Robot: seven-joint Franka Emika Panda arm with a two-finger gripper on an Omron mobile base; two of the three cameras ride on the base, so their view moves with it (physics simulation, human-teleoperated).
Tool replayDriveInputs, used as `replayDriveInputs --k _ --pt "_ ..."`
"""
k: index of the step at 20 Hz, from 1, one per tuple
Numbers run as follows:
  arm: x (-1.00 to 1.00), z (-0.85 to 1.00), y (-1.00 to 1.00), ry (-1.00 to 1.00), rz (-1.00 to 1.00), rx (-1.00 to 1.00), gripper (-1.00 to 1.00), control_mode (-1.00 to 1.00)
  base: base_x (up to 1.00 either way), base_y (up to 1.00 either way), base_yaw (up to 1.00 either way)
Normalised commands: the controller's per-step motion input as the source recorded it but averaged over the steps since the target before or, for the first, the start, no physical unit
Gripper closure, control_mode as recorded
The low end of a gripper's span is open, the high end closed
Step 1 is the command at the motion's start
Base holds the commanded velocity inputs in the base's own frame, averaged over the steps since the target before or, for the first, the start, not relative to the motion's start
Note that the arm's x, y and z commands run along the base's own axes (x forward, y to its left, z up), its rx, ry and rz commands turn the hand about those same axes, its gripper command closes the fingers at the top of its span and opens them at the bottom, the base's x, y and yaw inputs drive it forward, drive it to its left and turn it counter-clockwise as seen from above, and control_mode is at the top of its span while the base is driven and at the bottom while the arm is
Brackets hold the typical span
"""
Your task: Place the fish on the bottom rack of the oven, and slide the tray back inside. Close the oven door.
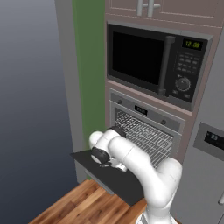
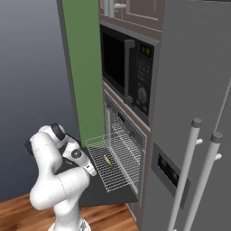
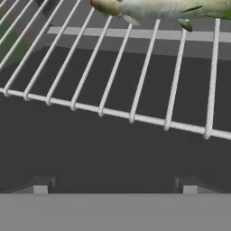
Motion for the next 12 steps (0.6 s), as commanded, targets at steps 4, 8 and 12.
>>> replayDriveInputs --k 4,8,12 --pt "0.24 -0.41 0.0 0.0 -0.12 0.0 -1.0 -1.0 0.0 0.0 0.0" --pt "0.25 -0.3 -0.08 -0.01 -0.12 0.0 -1.0 -1.0 0.0 0.0 0.0" --pt "0.18 -0.37 -0.15 -0.02 -0.11 0.0 -1.0 -1.0 0.0 0.0 0.0"
